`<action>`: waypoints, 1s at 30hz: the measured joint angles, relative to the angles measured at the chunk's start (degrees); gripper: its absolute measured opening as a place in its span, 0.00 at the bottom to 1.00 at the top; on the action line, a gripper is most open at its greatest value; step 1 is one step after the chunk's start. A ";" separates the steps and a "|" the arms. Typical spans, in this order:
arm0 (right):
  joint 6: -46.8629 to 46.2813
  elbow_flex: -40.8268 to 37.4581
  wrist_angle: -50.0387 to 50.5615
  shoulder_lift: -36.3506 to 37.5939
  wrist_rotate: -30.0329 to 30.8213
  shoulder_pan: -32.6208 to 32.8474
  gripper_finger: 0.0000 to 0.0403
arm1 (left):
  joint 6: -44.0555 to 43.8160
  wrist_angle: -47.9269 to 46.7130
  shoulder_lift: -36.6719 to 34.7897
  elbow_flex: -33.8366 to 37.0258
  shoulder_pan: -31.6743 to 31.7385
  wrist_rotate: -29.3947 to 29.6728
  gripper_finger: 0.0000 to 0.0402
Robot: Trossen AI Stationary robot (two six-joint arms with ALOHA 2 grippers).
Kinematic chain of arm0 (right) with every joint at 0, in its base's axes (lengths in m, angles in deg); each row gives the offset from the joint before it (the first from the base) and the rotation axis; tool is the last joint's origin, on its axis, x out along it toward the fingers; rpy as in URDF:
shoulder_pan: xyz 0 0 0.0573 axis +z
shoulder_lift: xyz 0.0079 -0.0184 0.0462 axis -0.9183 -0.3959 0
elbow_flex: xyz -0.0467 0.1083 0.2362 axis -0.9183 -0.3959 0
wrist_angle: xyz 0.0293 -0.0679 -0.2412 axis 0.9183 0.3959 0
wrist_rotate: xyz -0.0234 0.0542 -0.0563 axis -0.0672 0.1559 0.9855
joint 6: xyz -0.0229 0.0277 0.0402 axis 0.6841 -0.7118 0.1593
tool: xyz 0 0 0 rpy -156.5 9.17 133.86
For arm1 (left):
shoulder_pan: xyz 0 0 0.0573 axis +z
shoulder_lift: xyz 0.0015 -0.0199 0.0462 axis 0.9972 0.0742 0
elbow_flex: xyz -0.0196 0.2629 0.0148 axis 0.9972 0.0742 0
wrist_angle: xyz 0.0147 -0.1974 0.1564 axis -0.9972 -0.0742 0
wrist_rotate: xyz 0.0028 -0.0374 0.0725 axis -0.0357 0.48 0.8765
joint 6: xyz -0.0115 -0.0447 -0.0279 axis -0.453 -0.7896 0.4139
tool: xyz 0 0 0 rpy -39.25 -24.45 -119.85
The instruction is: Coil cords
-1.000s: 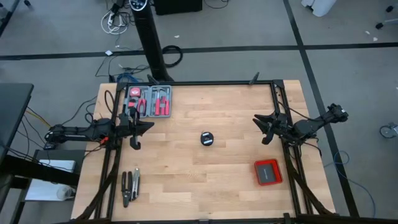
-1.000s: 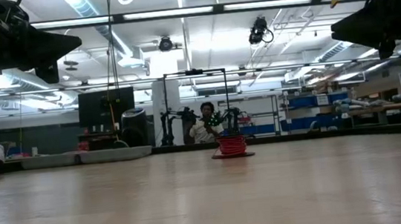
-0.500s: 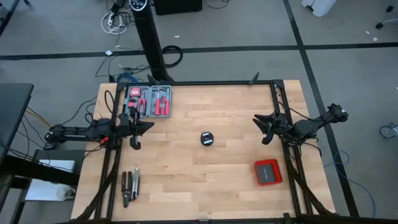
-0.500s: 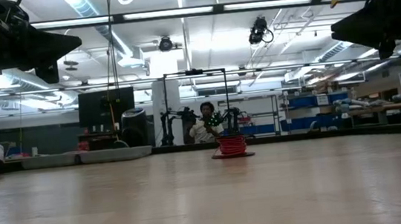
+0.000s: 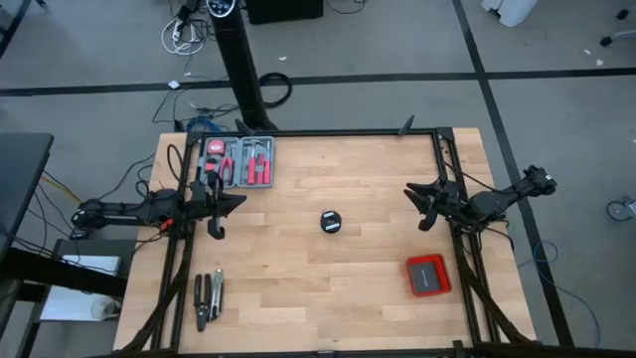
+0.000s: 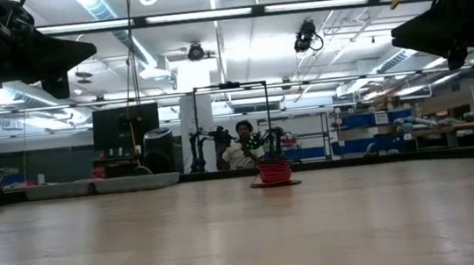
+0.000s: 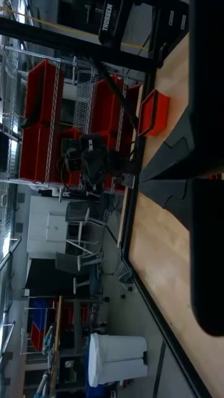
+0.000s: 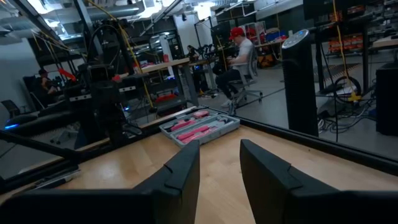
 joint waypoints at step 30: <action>0.00 0.00 0.01 0.00 0.00 0.00 0.28 | -0.91 0.47 0.00 0.00 0.02 0.00 0.00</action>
